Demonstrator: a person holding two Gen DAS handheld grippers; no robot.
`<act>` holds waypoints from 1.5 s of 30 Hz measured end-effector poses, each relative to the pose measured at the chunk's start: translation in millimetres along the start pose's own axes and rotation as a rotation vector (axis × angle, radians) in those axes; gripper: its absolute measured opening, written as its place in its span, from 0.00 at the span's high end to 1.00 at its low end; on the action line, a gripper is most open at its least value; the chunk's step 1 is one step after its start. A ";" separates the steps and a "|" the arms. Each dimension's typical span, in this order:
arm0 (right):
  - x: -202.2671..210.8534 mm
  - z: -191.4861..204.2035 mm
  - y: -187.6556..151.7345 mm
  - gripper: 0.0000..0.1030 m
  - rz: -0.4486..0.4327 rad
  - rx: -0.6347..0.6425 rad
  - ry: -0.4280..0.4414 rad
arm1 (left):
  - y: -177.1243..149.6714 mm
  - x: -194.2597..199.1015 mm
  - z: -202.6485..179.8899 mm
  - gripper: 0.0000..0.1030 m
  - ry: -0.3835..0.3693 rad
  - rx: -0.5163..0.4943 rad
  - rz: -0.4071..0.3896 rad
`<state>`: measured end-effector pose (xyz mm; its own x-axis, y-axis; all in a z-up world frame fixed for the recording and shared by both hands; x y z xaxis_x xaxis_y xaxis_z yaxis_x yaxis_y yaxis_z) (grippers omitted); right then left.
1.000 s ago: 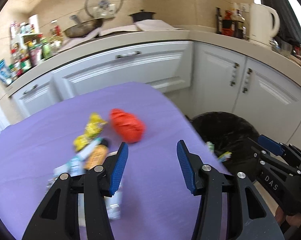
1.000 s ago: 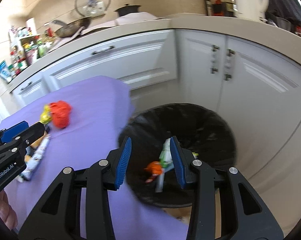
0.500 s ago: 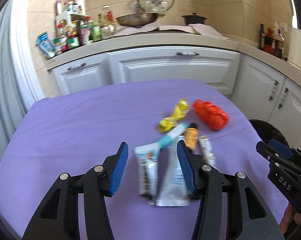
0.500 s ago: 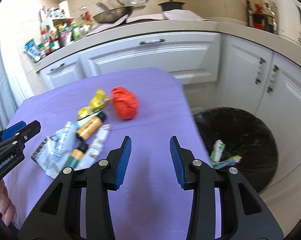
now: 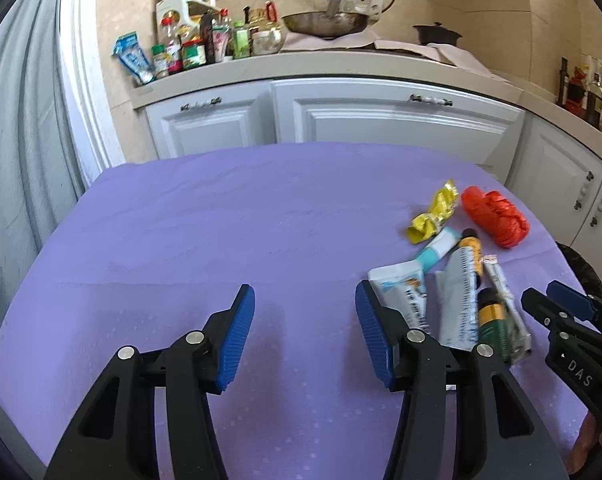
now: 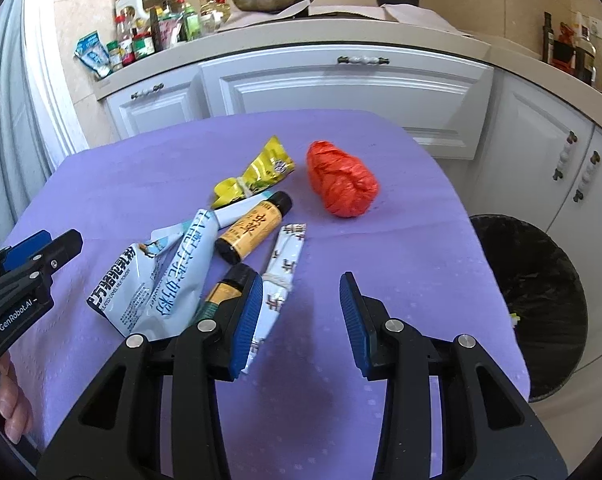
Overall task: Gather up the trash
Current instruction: 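Grasp the white tube with brown print with the right gripper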
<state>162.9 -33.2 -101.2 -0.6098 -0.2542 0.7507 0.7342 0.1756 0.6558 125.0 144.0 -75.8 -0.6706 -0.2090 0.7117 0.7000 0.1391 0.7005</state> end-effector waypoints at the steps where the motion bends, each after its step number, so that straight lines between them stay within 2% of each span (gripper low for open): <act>1: -1.4 2.0 0.1 0.62 0.004 0.004 0.001 | -1.0 -1.1 1.8 0.49 0.001 0.004 0.003; 12: -17.3 8.6 -5.8 0.64 0.075 0.010 -0.025 | -8.6 -11.5 15.8 0.48 0.001 0.026 0.029; 16: -22.0 8.4 -7.8 0.70 0.098 0.012 -0.016 | -10.1 -13.3 14.0 0.48 -0.006 0.028 0.037; 17: -22.6 9.1 -8.0 0.74 0.100 0.018 -0.016 | -10.5 -13.3 12.5 0.48 -0.010 0.026 0.037; 18: -23.9 11.3 -8.6 0.82 0.107 0.027 -0.004 | -10.6 -13.3 11.7 0.48 -0.012 0.025 0.038; 26: -17.5 6.3 -11.1 0.83 0.096 0.019 -0.003 | -10.2 -5.6 3.1 0.45 -0.030 0.019 0.030; 40: 5.2 -44.8 -27.1 0.83 0.057 -0.055 -0.057 | -4.9 19.8 -29.2 0.41 -0.070 -0.013 -0.016; 45: 10.8 -59.4 -32.0 0.83 0.048 -0.083 -0.065 | -13.6 12.7 -46.3 0.41 -0.069 -0.054 0.004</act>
<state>150.5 -98.0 -118.8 -0.5896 -0.1843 0.7864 0.7835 0.1063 0.6123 118.3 94.7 -78.7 -0.6816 -0.1414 0.7179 0.7138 0.0875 0.6949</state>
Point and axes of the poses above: each gripper's, at about its wrist camera, not at the fingertips, and x roughly against the way its jaws point, z to its left, y to its top, the point moved 6 cm from there along -x, roughly the way its jaws point, and after that the axes turned 5 degrees about z, right-handed, at the moved point
